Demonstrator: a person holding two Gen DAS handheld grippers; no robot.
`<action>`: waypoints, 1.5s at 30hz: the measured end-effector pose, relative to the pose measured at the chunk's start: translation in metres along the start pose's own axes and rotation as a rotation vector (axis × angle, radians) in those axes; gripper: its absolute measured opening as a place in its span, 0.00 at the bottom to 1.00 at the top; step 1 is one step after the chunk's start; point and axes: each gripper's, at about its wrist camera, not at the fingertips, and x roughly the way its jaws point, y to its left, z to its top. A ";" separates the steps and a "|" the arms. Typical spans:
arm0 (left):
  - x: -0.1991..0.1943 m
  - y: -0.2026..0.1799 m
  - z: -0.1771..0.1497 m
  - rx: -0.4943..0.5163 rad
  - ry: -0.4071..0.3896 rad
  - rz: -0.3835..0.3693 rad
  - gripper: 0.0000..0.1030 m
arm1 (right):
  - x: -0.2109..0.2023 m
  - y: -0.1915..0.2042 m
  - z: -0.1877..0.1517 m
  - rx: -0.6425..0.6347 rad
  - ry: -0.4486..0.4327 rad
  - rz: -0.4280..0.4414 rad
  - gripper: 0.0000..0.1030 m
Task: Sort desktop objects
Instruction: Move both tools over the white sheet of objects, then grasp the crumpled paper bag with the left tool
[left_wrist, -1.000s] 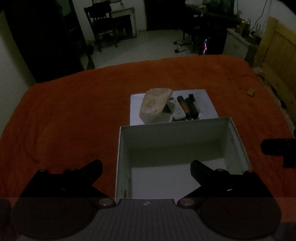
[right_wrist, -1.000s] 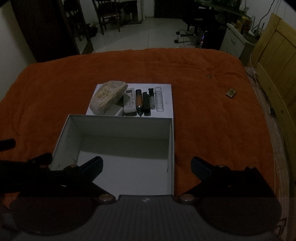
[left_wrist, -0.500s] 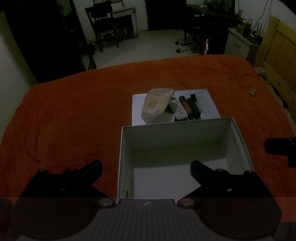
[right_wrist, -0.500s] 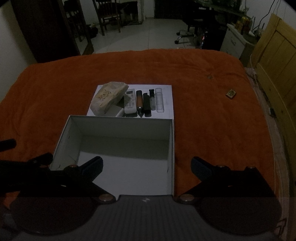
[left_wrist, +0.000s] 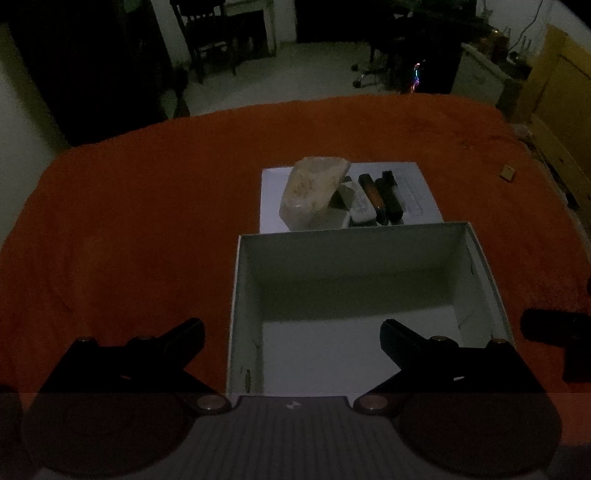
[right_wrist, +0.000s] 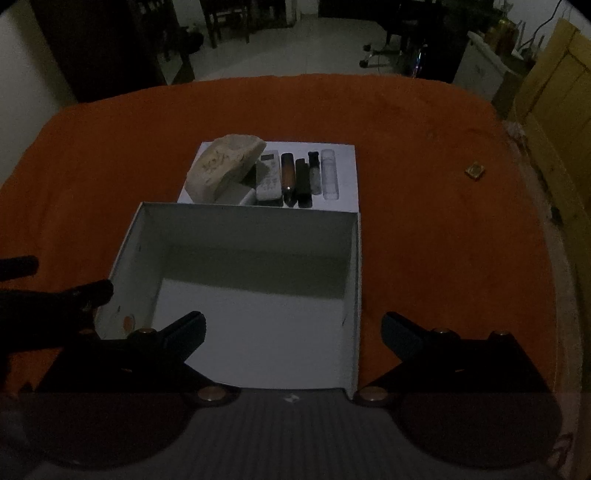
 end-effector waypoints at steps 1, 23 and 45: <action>0.002 0.000 0.001 -0.003 0.008 -0.001 1.00 | 0.001 0.000 0.000 0.003 0.003 0.002 1.00; 0.046 -0.009 0.085 -0.027 -0.019 0.019 1.00 | 0.045 -0.047 0.081 0.111 -0.007 -0.062 1.00; 0.189 -0.017 0.157 0.058 0.003 -0.169 0.99 | 0.178 -0.063 0.186 0.066 -0.061 -0.046 1.00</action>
